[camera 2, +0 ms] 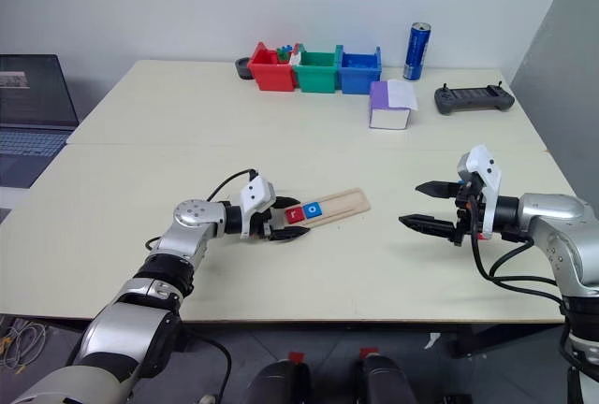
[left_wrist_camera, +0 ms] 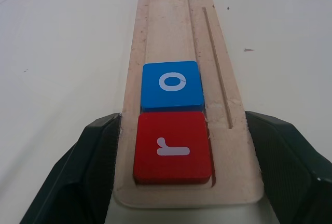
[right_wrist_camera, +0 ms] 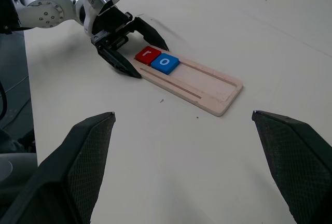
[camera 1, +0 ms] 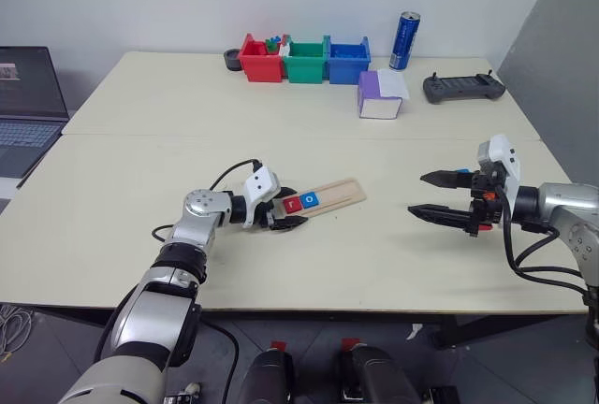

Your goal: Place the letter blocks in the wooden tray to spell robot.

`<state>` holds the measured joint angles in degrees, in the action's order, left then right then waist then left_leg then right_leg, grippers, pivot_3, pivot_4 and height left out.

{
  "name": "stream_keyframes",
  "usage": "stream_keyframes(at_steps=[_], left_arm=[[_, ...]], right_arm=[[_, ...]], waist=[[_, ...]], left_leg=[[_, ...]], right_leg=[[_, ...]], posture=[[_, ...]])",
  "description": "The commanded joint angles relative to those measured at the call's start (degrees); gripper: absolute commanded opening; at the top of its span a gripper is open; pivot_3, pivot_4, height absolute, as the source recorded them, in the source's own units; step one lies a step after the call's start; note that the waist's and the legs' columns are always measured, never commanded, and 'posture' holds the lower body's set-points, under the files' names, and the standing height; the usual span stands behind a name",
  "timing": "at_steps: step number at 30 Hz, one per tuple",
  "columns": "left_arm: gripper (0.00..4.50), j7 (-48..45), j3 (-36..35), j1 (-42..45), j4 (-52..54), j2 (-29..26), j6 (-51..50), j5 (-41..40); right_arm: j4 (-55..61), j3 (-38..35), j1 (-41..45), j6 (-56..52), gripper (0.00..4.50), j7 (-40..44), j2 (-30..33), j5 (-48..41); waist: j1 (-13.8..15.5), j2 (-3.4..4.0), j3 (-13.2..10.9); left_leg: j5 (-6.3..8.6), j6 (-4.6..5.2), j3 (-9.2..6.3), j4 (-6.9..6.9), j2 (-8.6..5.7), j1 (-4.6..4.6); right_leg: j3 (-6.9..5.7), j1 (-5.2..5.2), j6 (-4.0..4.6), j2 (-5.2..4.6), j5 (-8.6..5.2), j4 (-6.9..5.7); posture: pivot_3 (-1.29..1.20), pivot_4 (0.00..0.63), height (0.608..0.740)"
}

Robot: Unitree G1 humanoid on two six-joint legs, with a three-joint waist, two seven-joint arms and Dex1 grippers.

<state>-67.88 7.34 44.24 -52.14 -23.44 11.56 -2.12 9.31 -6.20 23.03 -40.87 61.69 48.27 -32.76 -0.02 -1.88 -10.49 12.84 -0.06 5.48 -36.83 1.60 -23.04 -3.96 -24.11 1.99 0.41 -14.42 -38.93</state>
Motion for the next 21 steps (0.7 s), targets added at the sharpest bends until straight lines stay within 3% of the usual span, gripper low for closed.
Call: stream_keyframes(at_steps=[1,8,21], left_arm=[[3.38,-4.9,2.7,-1.1,2.8,-0.6,1.4,1.2],[3.38,-12.1,6.6,-3.7,10.4,0.4,1.7,0.4],[3.38,-8.1,9.5,-0.6,8.9,7.3,1.4,2.4]], right_arm=[[3.8,-3.0,-1.7,0.2,4.50,0.8,2.1,-1.7],[9.1,-7.2,-8.7,-1.7,4.50,0.7,5.1,-3.6],[15.5,-12.5,-23.7,-3.6,4.50,-3.1,6.0,-3.9]], waist=[[0.0,0.00,0.0],[0.1,0.00,0.0],[0.5,-0.03,0.0]], left_leg=[[0.00,0.00,0.00,0.00,0.00,-0.01],[0.03,0.02,-0.02,0.00,-0.02,-0.05],[0.12,0.17,-0.10,-0.11,-0.06,-0.19]], right_leg=[[0.00,0.00,0.00,0.00,0.00,0.01],[0.00,-0.01,0.00,-0.01,0.00,0.07],[-0.07,0.00,-0.09,0.00,0.04,0.18]], posture=[[0.00,0.150,0.740],[0.00,0.150,0.740],[0.00,0.150,0.740]])
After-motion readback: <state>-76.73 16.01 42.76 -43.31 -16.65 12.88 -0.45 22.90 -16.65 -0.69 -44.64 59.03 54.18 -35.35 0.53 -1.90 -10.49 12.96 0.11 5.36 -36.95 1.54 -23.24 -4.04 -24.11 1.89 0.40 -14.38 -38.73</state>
